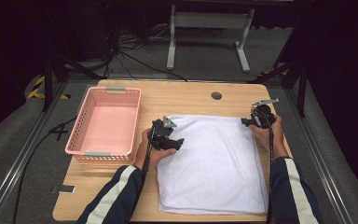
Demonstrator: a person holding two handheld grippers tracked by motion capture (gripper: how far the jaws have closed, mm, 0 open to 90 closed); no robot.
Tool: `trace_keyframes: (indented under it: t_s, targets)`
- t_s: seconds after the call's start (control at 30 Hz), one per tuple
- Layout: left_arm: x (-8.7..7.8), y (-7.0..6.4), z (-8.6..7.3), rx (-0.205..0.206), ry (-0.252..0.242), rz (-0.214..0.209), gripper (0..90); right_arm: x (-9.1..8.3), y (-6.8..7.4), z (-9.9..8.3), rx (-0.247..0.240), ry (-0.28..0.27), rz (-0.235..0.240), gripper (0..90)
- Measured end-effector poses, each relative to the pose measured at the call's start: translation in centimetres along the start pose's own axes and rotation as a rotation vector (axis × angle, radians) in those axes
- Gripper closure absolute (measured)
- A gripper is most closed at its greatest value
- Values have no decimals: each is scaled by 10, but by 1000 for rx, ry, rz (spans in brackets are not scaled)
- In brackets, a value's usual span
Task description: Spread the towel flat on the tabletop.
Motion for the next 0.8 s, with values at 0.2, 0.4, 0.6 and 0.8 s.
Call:
trace_keyframes:
  t_s: [0.2, 0.4, 0.6, 0.8]
  targets:
    - [23, 33, 6, -100, 42, 87, 325, 6, -14, -5, 41, 17, -34, 417]
    - [43, 55, 0, -200, 41, 94, 319, 9, -18, -8, 99, 13, 12, 422]
    - [47, 70, 2, -205, 45, 104, 310, 8, -15, -8, 73, 22, 62, 594]
    - [46, 75, 5, -227, 38, 89, 473, 7, -9, -7, 35, 43, 94, 780]
Point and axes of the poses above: each handheld gripper's, and its own axes: x roughly forward along the jaws, z roughly out of its top, y roughly to its left, the point moved 3 cm from there along x, roughly forward along the jaws, and after that the axes turned 13 degrees about x, right-handed, at the moved point
